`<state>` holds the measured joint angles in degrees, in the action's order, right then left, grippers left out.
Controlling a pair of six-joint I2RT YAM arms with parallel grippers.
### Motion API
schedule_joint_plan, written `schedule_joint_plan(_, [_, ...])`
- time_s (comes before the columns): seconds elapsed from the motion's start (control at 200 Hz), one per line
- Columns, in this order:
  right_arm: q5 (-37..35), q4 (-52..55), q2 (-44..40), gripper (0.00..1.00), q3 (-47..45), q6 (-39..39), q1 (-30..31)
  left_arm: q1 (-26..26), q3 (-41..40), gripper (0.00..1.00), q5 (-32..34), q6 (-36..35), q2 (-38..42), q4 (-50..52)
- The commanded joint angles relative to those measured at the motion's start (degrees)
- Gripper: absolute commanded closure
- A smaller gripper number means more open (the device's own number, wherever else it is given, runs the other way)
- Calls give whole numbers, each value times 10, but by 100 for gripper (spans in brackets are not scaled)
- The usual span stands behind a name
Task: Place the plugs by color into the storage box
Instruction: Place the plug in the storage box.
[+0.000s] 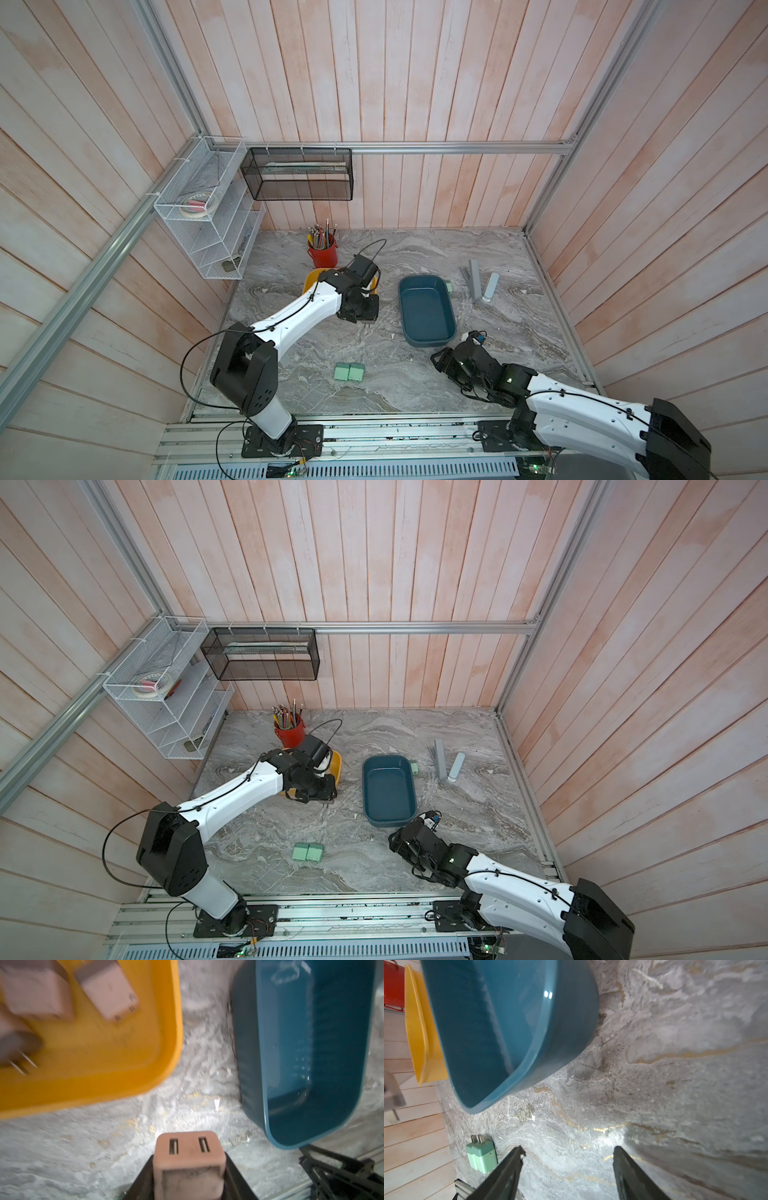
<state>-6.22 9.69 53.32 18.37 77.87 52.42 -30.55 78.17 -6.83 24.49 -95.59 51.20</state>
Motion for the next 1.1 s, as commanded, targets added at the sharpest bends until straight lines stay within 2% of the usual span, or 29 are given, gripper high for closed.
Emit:
schedule_joint_plan(0.0, [35,-26,16,28,16,-30,-14,48,53,59,6,-61,-53,20])
schedule_joint_plan(0.165, [59,-42,49,28,22,-44,-21,100,142,59,-1,-79,-151,10])
schedule_joint_plan(0.4, [81,-43,92,28,53,-77,-29,115,211,59,-8,-82,-250,5])
schedule_joint_plan(0.57, [88,-43,94,27,49,-82,-37,118,180,59,-14,-74,-255,-14])
schedule_joint_plan(0.915, [91,-45,76,27,33,-78,-47,119,72,59,-33,-53,-191,-47])
schedule_joint_plan(1.09, [94,-51,83,27,33,-79,-50,118,44,53,-24,-51,-187,-56])
